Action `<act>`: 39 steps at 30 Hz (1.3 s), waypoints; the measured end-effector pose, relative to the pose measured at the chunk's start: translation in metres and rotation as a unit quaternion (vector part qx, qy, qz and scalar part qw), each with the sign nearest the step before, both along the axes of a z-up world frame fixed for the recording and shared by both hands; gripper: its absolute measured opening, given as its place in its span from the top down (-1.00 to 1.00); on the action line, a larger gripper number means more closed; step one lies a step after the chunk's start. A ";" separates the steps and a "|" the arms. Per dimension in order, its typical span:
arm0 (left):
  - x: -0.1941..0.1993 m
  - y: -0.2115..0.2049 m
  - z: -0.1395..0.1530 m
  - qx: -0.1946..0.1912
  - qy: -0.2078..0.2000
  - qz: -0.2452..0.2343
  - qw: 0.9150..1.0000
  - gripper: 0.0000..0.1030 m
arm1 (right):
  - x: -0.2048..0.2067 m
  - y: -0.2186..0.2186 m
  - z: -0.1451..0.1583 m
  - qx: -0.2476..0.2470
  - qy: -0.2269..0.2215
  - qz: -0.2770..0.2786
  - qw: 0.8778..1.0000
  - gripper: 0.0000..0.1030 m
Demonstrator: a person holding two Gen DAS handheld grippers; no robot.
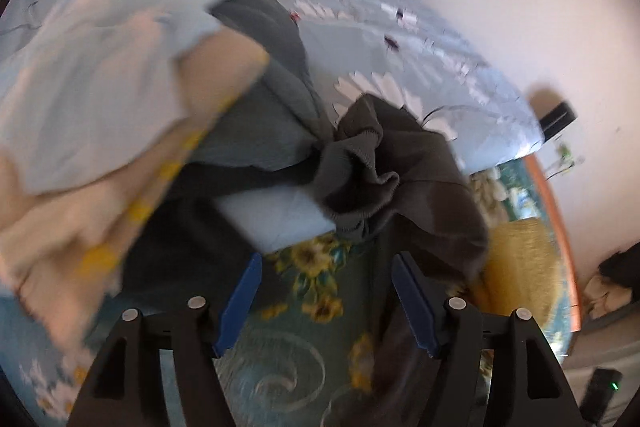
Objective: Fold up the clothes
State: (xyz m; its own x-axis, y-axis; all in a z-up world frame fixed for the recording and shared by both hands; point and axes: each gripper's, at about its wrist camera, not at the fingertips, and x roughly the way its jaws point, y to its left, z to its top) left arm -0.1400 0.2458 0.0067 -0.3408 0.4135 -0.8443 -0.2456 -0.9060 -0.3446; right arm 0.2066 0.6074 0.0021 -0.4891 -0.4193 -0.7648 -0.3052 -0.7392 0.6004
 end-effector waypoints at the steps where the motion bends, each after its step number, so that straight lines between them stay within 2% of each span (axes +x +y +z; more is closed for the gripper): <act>1: -0.004 0.006 -0.004 -0.003 -0.002 -0.005 1.000 -0.39 | 0.002 0.002 -0.003 -0.003 -0.005 -0.003 1.000 0.03; 5: -0.025 0.021 -0.022 0.035 -0.017 0.025 0.999 -0.39 | 0.005 0.006 -0.009 -0.015 -0.009 -0.007 1.000 0.02; 9: -0.031 0.041 -0.025 -0.026 0.030 0.017 0.999 -0.38 | -0.001 0.006 -0.016 -0.026 -0.014 -0.011 1.000 0.02; 12: -0.033 0.042 -0.025 -0.030 0.042 0.016 0.999 -0.28 | -0.006 0.004 -0.019 -0.027 -0.017 -0.006 0.999 0.02; 13: -0.032 0.039 -0.025 -0.024 0.044 0.018 0.999 -0.06 | -0.007 0.004 -0.019 -0.027 -0.018 -0.005 0.999 0.02; 14: -0.032 0.036 -0.024 -0.018 0.046 0.021 0.999 0.33 | -0.008 0.003 -0.020 -0.027 -0.018 -0.003 0.999 0.02; 16: -0.029 0.032 -0.022 -0.017 0.054 0.018 0.998 0.77 | -0.007 0.003 -0.020 -0.029 -0.020 -0.007 0.999 0.02; 19: -0.020 0.025 -0.013 -0.020 0.069 0.005 0.997 0.79 | -0.005 0.003 -0.021 -0.033 -0.023 -0.013 0.999 0.02; 22: -0.008 0.006 0.010 0.002 0.086 0.016 0.996 0.80 | -0.004 0.000 -0.016 -0.025 -0.022 -0.014 0.999 0.02; 25: 0.013 -0.036 0.049 0.033 0.117 0.030 0.992 0.80 | -0.003 -0.003 -0.009 -0.015 -0.018 -0.009 1.000 0.02; 27: 0.034 -0.078 0.079 0.044 0.145 0.044 0.988 0.80 | -0.002 -0.006 -0.005 -0.012 -0.015 -0.003 1.000 0.02; 31: 0.079 -0.180 0.112 0.016 0.172 0.100 0.980 0.80 | 0.002 -0.015 -0.002 -0.016 -0.014 -0.001 1.000 0.02; 35: 0.125 -0.291 0.106 -0.036 0.155 0.185 0.970 0.80 | 0.004 -0.033 -0.002 -0.009 -0.021 0.019 1.000 0.00; 39: 0.176 -0.390 0.074 -0.082 0.110 0.281 0.950 0.80 | 0.014 -0.050 -0.004 -0.009 -0.041 0.055 0.998 -0.05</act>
